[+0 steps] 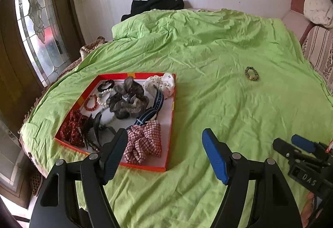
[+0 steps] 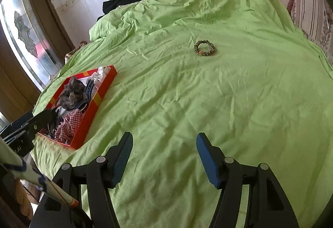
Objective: Organize jewelry
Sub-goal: 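Move both tools back toward the leopard-print scrunchie on the bed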
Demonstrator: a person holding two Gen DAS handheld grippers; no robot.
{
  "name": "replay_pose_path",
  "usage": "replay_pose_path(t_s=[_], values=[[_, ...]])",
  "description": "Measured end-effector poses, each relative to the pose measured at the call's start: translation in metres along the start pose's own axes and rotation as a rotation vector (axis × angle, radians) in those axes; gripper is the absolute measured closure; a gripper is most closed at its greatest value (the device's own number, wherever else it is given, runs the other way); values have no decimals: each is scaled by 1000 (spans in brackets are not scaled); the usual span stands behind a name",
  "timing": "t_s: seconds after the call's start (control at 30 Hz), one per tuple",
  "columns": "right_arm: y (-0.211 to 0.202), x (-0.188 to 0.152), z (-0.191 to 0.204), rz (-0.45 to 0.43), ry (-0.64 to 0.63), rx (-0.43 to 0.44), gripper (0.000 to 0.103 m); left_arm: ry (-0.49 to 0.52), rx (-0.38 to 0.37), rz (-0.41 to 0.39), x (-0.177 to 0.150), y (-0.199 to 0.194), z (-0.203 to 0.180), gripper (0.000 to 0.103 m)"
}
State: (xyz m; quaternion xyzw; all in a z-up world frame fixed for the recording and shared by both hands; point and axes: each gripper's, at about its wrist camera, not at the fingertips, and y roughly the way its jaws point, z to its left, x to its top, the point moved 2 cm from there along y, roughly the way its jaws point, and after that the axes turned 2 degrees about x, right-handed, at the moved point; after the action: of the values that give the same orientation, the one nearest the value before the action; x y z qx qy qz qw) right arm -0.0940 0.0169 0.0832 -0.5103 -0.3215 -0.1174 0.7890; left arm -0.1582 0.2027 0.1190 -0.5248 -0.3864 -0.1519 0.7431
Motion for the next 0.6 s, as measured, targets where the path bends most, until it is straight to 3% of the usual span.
replay_pose_path(t_s=[0.37,0.6], values=[[3,2,-7,10,21,-30,34,-13,-13,36,-7,10,7,30],[4,6,-31,3,67,-63,34,-4,-31,28,-7,11,-2,30]])
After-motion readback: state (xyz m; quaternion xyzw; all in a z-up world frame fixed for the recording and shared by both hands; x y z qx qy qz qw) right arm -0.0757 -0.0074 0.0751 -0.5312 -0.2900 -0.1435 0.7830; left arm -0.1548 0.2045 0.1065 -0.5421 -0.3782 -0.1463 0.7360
